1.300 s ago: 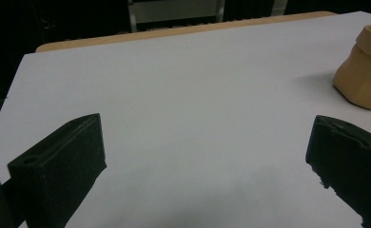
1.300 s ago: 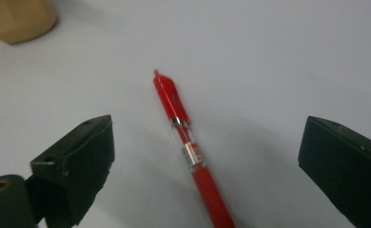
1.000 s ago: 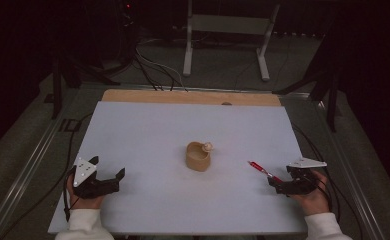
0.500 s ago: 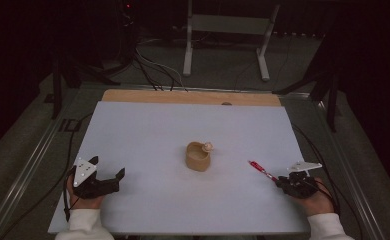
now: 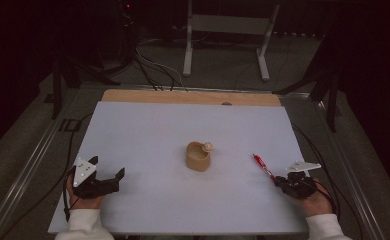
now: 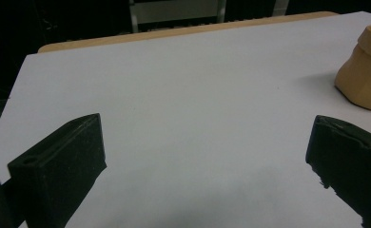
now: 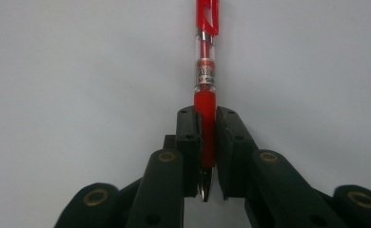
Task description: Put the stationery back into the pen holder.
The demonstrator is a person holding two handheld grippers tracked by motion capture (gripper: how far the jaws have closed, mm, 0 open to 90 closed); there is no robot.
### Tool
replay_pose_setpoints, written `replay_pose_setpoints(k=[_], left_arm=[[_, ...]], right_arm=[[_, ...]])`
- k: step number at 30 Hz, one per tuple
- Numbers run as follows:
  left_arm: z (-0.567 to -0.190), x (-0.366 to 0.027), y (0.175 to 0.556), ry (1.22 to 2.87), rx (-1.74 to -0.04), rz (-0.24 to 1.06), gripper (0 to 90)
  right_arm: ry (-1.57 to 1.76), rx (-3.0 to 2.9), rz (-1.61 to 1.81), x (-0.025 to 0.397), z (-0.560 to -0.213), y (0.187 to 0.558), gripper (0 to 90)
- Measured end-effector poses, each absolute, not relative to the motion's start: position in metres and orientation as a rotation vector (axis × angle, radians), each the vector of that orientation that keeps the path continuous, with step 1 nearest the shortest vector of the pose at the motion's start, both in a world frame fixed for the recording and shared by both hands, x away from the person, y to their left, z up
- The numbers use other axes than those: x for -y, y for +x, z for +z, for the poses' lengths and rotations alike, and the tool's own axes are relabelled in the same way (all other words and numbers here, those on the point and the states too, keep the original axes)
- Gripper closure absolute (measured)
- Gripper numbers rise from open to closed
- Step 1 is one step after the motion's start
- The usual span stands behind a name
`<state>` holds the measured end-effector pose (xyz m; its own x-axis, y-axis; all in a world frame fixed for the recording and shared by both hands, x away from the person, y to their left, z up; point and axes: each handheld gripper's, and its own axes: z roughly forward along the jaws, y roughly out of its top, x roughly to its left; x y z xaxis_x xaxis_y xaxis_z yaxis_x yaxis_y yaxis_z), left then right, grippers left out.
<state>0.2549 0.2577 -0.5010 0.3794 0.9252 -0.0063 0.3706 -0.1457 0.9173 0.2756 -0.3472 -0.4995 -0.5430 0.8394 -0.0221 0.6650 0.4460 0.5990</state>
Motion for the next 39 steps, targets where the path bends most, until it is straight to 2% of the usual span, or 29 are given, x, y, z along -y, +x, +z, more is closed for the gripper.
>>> replay_pose_setpoints(k=[39], left_arm=[[-0.501,-0.258,0.255,1.711,-1.150,0.749,0.0]], right_arm=[[1.077,-2.346,0.955,0.299,-0.440,0.282,81.3]])
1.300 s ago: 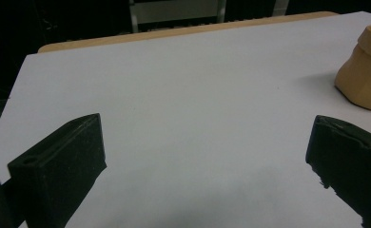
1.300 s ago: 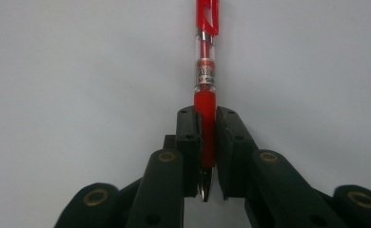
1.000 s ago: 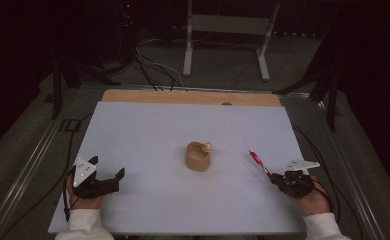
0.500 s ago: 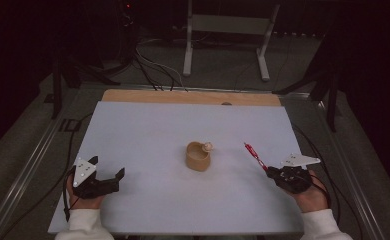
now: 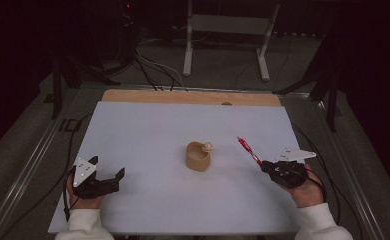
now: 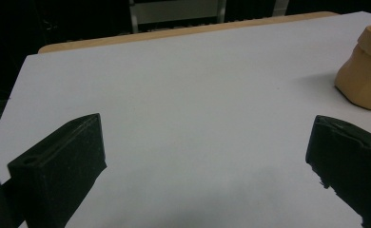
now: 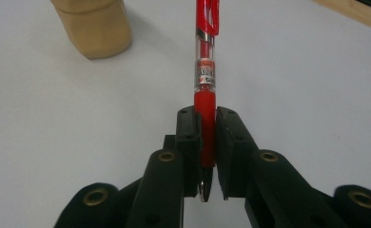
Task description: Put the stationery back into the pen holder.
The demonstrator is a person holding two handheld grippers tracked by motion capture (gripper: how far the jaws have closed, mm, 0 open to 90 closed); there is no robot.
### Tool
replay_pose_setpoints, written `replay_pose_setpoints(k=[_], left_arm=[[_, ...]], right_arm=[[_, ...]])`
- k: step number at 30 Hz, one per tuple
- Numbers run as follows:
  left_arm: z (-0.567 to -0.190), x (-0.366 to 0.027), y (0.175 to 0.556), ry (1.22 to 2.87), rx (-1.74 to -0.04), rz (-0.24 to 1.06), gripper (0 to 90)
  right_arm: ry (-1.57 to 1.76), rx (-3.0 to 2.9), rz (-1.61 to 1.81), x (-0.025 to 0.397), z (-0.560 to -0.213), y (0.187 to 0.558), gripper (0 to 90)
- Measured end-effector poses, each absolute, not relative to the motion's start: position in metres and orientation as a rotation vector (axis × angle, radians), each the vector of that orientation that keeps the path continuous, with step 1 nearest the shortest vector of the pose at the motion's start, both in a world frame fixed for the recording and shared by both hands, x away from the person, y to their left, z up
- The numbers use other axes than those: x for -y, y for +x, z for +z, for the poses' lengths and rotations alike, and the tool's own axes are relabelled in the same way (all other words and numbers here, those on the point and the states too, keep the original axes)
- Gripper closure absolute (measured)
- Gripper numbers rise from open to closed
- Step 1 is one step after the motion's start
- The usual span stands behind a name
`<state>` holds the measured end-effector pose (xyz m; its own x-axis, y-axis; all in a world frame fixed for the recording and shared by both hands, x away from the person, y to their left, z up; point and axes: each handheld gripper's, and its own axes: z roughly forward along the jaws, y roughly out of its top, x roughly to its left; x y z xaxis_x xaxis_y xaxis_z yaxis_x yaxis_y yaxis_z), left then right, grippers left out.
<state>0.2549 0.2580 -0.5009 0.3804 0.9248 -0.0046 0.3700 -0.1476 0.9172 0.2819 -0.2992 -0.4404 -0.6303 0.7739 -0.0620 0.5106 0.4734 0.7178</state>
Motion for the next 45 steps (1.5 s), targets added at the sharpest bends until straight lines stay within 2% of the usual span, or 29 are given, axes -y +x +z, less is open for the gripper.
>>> replay_pose_setpoints(k=[45], left_arm=[[-0.500,-0.258,0.255,1.713,-1.147,0.750,0.0]], right_arm=[[0.880,-2.423,1.059,0.224,-0.402,0.292,81.1]])
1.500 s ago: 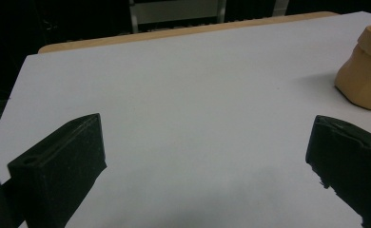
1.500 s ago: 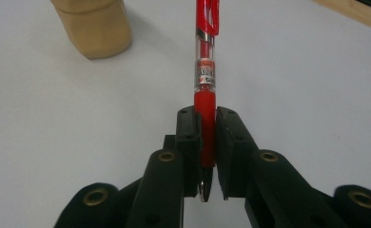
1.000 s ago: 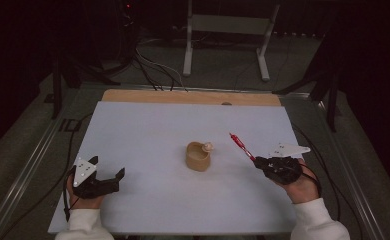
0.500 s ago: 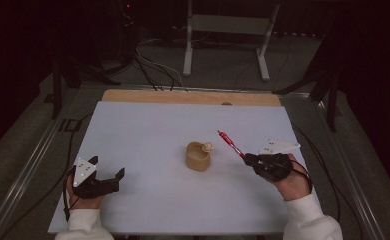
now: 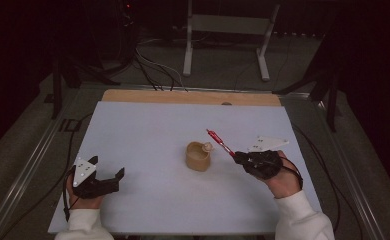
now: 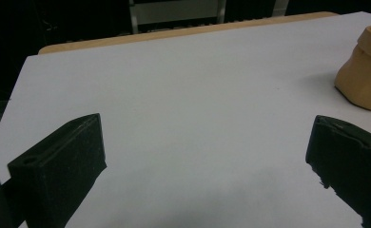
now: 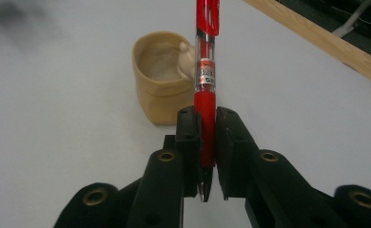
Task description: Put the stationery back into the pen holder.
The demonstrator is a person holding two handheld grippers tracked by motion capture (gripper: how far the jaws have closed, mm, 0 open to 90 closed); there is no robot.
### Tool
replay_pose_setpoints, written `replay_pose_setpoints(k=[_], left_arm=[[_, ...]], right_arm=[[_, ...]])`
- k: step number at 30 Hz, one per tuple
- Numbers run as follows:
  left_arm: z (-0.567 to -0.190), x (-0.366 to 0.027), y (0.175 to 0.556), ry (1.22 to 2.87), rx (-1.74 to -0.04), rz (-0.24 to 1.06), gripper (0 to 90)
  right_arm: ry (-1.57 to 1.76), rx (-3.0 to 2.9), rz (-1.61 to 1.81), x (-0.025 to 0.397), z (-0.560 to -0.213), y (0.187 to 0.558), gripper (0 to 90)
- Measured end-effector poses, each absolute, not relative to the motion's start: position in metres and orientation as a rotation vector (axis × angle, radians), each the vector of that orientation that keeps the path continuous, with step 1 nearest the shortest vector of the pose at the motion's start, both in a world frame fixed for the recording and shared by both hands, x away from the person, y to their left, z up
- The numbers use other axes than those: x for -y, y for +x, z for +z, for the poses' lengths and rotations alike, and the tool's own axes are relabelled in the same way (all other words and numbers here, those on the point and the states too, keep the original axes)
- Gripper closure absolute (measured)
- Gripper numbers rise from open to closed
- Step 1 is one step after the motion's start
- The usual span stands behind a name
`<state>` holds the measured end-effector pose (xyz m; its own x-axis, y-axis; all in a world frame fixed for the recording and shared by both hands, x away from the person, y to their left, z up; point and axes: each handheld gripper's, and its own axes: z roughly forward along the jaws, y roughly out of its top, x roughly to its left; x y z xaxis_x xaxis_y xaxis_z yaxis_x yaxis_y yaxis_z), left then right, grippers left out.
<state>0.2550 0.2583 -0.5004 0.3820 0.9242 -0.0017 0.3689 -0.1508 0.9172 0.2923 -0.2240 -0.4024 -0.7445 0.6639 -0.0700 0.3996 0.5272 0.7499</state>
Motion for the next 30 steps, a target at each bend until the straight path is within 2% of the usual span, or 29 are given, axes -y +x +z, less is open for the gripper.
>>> replay_pose_setpoints(k=[30], left_arm=[[-0.500,-0.258,0.255,1.712,-1.146,0.750,0.0]], right_arm=[[0.850,-2.507,1.030,0.195,-0.407,0.298,80.6]])
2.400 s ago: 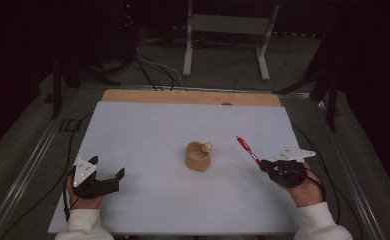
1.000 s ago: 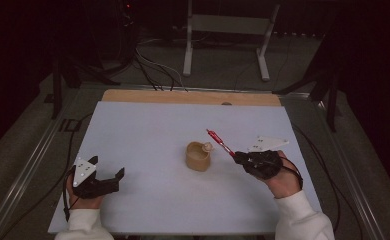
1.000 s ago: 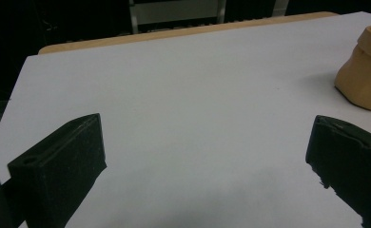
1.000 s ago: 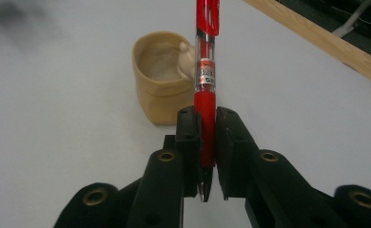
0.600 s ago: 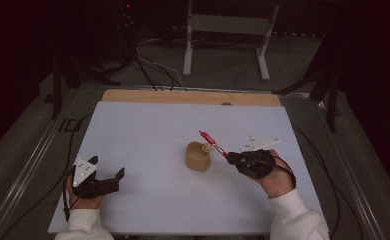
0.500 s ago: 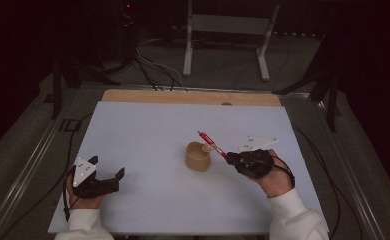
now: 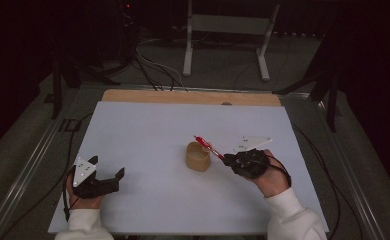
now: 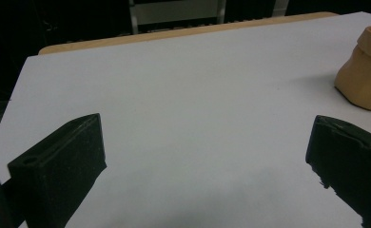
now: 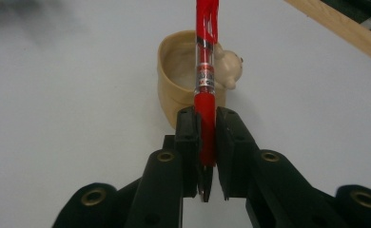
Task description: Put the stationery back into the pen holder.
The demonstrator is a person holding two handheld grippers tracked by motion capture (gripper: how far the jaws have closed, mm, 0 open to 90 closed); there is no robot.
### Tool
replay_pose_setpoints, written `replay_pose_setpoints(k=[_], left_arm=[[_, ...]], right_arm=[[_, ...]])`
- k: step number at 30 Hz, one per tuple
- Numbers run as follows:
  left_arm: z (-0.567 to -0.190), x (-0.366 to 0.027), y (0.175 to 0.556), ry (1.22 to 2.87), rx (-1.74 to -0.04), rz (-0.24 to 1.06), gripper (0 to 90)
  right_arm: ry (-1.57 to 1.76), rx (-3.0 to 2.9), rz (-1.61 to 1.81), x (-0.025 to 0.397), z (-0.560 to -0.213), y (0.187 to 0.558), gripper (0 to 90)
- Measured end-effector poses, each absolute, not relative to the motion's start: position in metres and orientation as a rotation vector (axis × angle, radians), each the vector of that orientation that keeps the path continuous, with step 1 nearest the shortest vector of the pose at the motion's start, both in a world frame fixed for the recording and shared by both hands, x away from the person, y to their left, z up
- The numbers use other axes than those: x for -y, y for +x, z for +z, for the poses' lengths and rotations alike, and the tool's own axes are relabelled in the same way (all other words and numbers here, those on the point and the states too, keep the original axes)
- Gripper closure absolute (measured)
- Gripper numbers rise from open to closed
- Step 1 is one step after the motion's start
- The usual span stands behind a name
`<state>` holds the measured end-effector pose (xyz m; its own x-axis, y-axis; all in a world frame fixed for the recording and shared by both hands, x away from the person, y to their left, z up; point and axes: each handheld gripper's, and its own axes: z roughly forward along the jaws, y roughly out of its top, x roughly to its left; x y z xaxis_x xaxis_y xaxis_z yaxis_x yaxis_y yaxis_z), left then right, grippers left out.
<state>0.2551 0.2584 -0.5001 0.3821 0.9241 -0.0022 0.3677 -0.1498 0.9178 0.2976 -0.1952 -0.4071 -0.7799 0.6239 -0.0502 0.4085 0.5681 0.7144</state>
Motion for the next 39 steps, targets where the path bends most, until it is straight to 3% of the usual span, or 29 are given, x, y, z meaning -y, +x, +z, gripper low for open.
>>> replay_pose_setpoints(k=[39], left_arm=[[-0.500,-0.259,0.255,1.710,-1.148,0.753,0.0]], right_arm=[[0.840,-2.507,1.052,0.170,-0.402,0.314,80.7]])
